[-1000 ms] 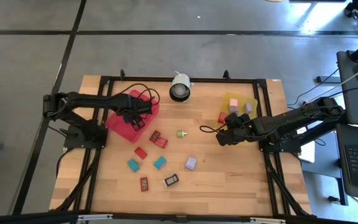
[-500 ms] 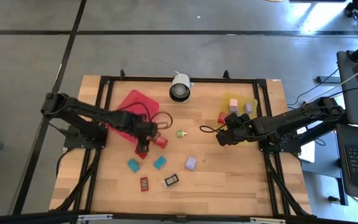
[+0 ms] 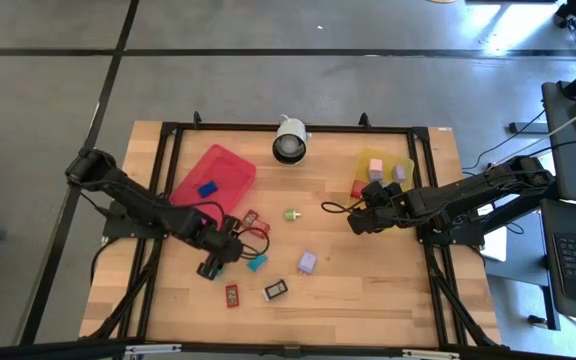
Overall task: Pick & Place Office items
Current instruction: Put the middle red digital timer into the pink bin
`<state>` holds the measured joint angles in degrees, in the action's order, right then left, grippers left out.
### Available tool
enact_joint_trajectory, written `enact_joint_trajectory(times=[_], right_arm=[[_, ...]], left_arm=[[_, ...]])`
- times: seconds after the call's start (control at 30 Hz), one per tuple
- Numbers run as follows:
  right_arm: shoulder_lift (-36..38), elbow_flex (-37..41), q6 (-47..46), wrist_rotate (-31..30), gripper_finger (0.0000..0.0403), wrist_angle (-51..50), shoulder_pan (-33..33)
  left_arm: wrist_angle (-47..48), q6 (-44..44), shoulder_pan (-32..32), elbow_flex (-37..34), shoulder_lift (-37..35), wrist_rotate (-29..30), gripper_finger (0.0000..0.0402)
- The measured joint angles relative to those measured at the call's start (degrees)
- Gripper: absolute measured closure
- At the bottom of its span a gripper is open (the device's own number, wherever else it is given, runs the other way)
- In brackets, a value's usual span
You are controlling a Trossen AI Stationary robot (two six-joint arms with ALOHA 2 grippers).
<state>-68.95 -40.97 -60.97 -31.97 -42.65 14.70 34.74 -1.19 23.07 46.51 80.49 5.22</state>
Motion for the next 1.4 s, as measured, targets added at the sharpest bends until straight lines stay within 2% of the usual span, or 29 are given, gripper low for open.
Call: enact_joint_trajectory(times=[0.6, 0.83, 1.2, 1.4], right_arm=[[0.00, 0.02, 0.00, 0.02, 0.0084, 0.24, 0.01], [0.00, 0.02, 0.00, 0.02, 0.0085, 0.24, 0.02], [0.00, 0.01, 0.00, 0.02, 0.0085, 0.26, 0.02], [0.00, 0.01, 0.01, 0.00, 0.0085, 0.30, 0.00]], left_arm=[[-6.73, 1.54, 1.53, -8.56, 0.02, 5.51, 0.0177], [-6.98, 1.95, 1.49, -8.84, 0.28, 8.84, 0.0165], [-7.87, 1.06, -1.32, -8.87, 0.30, 5.28, 0.0164], [-8.81, 1.53, -1.86, -8.89, 3.75, 4.71, 0.0164]])
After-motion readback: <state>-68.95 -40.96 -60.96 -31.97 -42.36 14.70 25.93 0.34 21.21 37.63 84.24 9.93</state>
